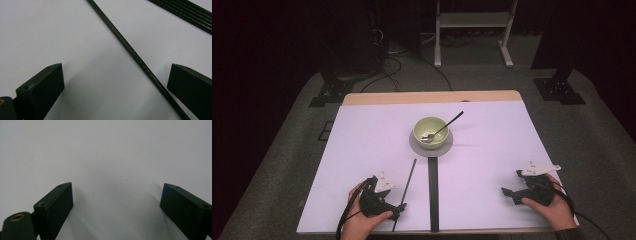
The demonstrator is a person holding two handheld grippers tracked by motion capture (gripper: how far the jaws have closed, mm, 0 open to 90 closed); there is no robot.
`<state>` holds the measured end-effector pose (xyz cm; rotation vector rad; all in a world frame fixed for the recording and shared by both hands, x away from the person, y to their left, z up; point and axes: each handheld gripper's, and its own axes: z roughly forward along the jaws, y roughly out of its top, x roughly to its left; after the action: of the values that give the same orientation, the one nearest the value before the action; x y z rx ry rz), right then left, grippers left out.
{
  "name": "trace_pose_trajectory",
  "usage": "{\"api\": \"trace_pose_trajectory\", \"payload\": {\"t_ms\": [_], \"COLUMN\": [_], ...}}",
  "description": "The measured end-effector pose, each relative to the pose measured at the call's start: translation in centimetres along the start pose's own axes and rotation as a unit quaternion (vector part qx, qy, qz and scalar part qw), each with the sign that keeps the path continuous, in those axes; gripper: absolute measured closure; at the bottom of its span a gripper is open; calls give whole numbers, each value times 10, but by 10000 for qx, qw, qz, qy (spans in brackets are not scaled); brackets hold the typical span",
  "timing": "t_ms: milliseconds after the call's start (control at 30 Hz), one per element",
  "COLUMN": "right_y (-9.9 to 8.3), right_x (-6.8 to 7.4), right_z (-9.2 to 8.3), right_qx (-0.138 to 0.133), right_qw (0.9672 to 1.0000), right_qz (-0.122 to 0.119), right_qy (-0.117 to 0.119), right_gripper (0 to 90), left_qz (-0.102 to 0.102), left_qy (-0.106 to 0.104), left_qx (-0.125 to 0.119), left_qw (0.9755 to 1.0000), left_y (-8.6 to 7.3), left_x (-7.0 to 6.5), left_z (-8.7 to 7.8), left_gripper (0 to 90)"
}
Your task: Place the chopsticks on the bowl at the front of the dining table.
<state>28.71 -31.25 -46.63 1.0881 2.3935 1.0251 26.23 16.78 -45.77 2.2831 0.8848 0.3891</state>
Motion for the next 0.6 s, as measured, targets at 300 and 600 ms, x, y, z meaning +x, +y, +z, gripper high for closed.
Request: {"api": "trace_pose_trajectory", "payload": {"t_ms": [300,600], "right_y": [0,0], "right_x": [0,0], "right_z": [0,0], "right_qx": [0,-2], "right_qw": [10000,10000], "right_qz": [-1,-1], "right_qy": [-1,-1], "right_gripper": [99,99], "left_qz": [-67,-139], "left_qy": [125,181], "left_qx": [13,-2], "left_qw": [9999,9997], "left_y": [-6,-9], "left_x": [9,20], "left_z": [-5,-8], "left_gripper": [0,0]}}
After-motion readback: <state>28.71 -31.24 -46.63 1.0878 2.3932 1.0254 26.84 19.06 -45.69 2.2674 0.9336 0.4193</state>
